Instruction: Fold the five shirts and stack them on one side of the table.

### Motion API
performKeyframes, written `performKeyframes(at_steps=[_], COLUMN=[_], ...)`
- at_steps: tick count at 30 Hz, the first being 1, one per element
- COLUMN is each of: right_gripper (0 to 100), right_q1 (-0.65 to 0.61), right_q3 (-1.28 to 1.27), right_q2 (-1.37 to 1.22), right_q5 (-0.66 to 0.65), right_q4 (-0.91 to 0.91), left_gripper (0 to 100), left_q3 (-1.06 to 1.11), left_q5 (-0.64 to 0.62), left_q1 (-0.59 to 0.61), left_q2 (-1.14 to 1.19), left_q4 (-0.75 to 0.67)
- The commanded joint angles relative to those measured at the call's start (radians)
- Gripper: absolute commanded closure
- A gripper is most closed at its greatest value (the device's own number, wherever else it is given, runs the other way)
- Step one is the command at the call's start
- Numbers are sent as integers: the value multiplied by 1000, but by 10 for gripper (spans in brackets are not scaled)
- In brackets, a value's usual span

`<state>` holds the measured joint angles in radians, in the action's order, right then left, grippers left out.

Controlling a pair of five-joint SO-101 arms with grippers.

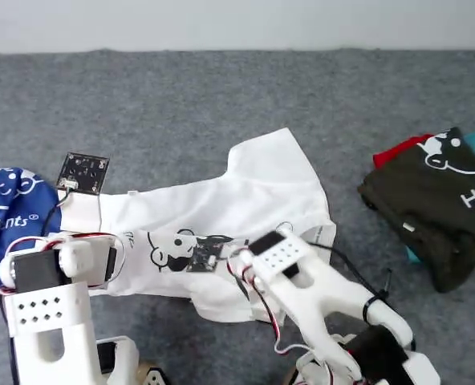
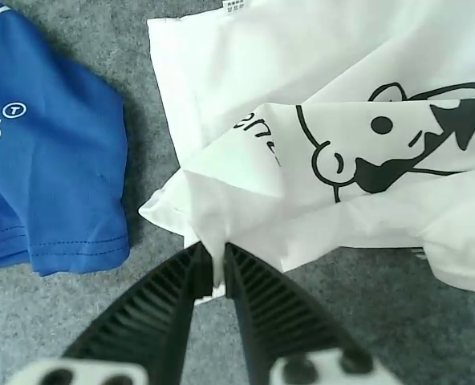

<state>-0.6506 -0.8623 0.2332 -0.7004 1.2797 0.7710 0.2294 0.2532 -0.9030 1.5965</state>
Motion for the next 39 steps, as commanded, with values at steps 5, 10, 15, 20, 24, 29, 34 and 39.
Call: performKeyframes(at_steps=[5, 10, 15, 20, 24, 29, 34, 39], right_gripper=[988, 988, 988, 988, 988, 988, 988, 988], right_q1=[8, 53, 272, 504, 621, 647, 653, 653], right_q3=[180, 193, 307, 503, 709, 896, 973, 1071], right_q2=[216, 381, 446, 452, 452, 510, 616, 674], right_q5=[20, 63, 112, 193, 290, 371, 368, 370], right_q4=[367, 519, 518, 518, 518, 518, 518, 515], left_gripper=[988, 988, 988, 988, 988, 988, 988, 988], left_q3=[-13, -88, -214, -255, -257, -251, -251, -257], left_q5=[12, 80, 91, 72, 69, 69, 69, 71], left_q1=[-2, 0, 0, 0, 0, 0, 0, 0], left_q2=[-6, -6, -2, 0, -5, -8, -5, -8], left_q4=[6, 103, 149, 152, 155, 157, 157, 157])
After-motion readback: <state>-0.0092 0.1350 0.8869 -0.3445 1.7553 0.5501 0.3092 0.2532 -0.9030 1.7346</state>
